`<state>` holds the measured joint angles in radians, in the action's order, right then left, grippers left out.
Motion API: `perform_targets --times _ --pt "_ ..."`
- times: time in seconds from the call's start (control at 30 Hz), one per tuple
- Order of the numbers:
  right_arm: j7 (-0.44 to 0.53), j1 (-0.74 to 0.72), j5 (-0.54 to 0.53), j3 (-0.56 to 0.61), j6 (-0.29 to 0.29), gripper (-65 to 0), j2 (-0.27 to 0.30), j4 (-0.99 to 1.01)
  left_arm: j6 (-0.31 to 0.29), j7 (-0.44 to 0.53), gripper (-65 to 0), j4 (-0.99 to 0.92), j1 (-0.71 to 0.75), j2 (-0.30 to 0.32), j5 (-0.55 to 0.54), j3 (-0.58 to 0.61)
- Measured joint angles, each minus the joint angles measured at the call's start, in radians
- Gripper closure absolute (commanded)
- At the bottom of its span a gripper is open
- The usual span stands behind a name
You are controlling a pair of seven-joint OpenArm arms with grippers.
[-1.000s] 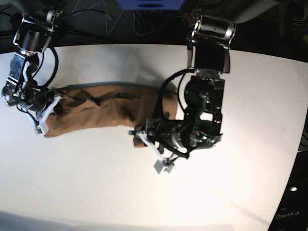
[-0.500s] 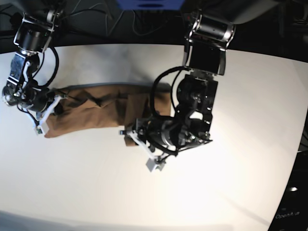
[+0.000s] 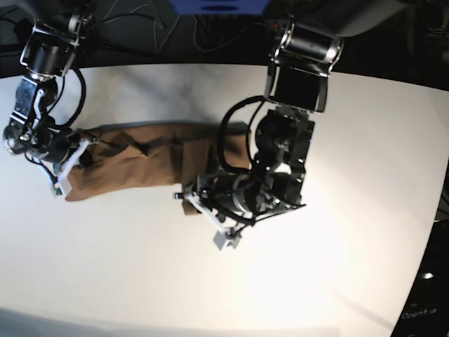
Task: Fold the T-shirt properly
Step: 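Lift the hem end with the left gripper and fold it toward the right gripper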
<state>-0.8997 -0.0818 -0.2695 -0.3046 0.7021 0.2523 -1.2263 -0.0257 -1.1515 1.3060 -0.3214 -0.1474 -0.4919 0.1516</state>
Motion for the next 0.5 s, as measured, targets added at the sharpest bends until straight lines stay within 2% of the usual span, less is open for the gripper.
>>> perform_targets --times 0.1,0.2,0.27,0.4,0.47,0.5 --pt "0.0 0.0 0.0 0.0 0.0 -0.7 0.0 0.0 -0.003 -0.003 -4.3 0.001 0.0 0.0 -0.003 0.0" --pt "0.0 0.0 0.0 0.0 0.0 -0.7 0.0 0.0 0.002 -0.001 -12.9 0.001 0.0 0.005 -0.053 0.028" --pt "0.0 0.0 0.0 0.0 0.0 -0.7 0.0 0.0 0.0 0.0 -22.8 0.002 0.0 0.003 -0.085 0.053" --pt "0.0 0.0 -0.001 0.0 0.0 -0.9 0.0 0.0 -0.003 -0.001 -48.3 0.015 0.0 0.0 -0.118 0.087" --pt "0.0 0.0 -0.002 0.0 0.0 -0.9 0.0 0.0 -0.003 -0.003 -57.7 0.056 0.002 0.003 -0.134 0.106" --pt "0.0 0.0 -0.002 0.0 0.0 -0.9 0.0 0.0 -0.003 -0.003 -60.2 0.082 0.002 0.003 -0.15 0.118"
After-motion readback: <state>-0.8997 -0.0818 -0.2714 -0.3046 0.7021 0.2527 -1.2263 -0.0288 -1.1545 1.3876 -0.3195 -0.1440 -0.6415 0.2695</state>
